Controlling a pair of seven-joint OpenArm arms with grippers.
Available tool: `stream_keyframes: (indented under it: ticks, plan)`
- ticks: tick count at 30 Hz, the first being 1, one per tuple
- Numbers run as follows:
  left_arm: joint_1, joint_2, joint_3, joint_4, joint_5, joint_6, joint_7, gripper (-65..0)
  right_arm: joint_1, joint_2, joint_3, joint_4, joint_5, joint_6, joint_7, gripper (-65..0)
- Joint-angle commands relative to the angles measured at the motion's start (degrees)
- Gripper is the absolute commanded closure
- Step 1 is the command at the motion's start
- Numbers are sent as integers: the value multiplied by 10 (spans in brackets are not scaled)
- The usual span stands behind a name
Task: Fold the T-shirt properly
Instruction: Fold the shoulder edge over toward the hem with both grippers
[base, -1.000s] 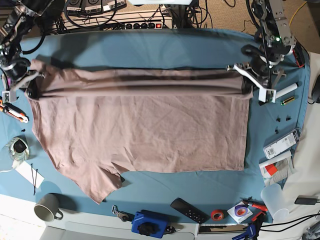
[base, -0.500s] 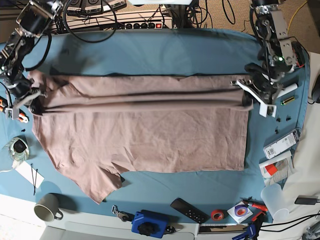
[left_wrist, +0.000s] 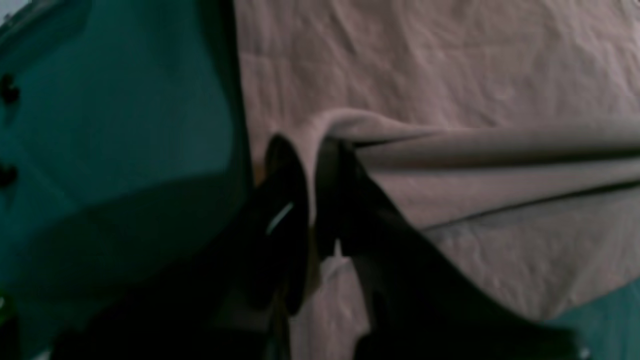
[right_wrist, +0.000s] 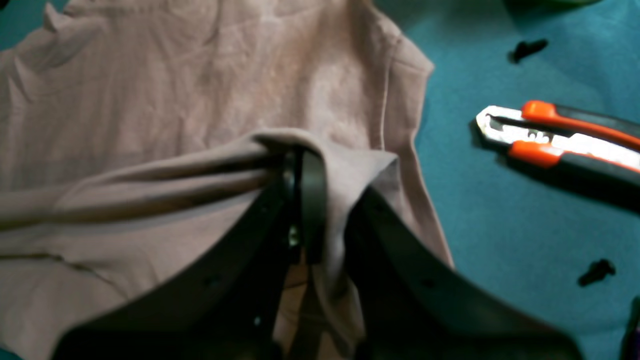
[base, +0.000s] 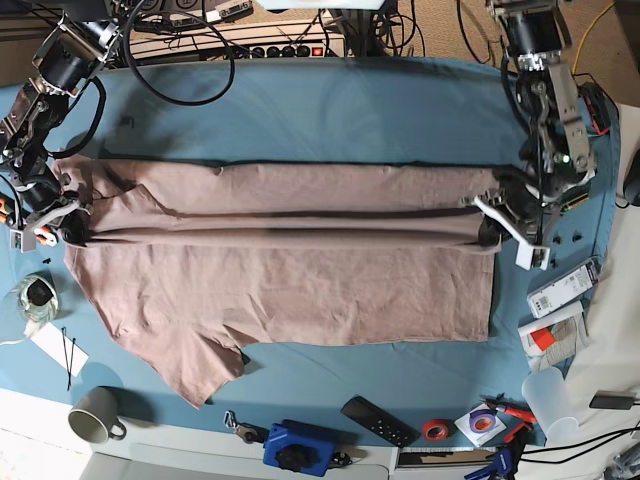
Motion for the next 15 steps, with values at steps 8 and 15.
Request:
stream_keyframes:
  ticks: [8,15]
  plan:
    - [-56,-8,-4,-57,2,4,-13,0,13,24,-21,8,-34,-6,56,0]
    - [-75,-8,-4,-72,22,4,-13,0,33,22,-86,8,-101,-47,94,0]
